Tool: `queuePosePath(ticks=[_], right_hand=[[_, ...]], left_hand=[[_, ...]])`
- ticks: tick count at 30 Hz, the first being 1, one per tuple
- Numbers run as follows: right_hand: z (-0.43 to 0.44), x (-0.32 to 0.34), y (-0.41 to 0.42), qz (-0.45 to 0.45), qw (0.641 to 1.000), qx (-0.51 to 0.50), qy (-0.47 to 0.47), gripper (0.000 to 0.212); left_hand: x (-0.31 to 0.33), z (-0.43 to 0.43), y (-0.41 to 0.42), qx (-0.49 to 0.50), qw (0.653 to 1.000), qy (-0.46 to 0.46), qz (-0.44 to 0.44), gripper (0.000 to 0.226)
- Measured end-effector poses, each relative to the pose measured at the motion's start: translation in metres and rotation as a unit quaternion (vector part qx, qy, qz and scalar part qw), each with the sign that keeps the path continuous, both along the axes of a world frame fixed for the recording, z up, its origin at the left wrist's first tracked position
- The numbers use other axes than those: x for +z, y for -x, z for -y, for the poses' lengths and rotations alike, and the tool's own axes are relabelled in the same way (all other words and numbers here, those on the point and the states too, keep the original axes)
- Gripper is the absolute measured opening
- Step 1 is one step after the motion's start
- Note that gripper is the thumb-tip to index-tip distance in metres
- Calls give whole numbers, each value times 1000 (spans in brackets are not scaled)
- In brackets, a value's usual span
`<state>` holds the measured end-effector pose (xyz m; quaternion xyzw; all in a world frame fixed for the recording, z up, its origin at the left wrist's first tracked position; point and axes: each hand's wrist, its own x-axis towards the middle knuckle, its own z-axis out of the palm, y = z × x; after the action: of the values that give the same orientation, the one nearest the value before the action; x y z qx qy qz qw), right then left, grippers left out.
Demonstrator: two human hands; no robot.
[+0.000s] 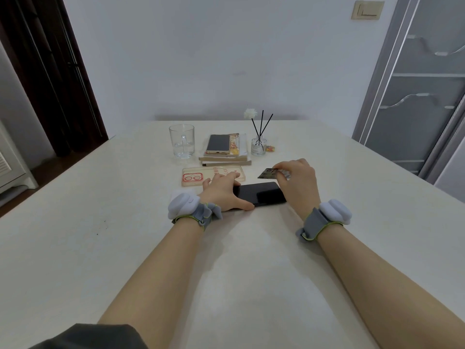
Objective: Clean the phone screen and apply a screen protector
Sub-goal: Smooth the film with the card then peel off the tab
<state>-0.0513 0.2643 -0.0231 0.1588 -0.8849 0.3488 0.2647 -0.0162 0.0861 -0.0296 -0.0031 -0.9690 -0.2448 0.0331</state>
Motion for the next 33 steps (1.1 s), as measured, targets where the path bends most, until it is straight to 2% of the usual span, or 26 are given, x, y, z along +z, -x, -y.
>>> queuePosePath(ticks=[10, 12, 17, 21, 28, 33], right_hand=[[13, -5, 0, 60, 990, 75, -106, 30], [15, -6, 0, 58, 990, 73, -103, 30], [10, -5, -2, -11, 997, 56, -61, 25], [14, -7, 0, 26, 993, 66, -97, 28], [0, -1, -2, -13, 999, 25, -34, 24], [-11, 0, -8, 11, 998, 39, -56, 21]], left_hand=[[0, 0, 1, -2, 1000, 0, -4, 92], [0, 0, 1, 0, 1000, 2, -5, 93], [-1, 1, 2, 2, 1000, 2, -7, 93], [-1, 0, 1, 2, 1000, 6, -8, 92], [1, 1, 0, -1, 1000, 4, 1, 90], [2, 1, 0, -11, 1000, 17, 0, 75]])
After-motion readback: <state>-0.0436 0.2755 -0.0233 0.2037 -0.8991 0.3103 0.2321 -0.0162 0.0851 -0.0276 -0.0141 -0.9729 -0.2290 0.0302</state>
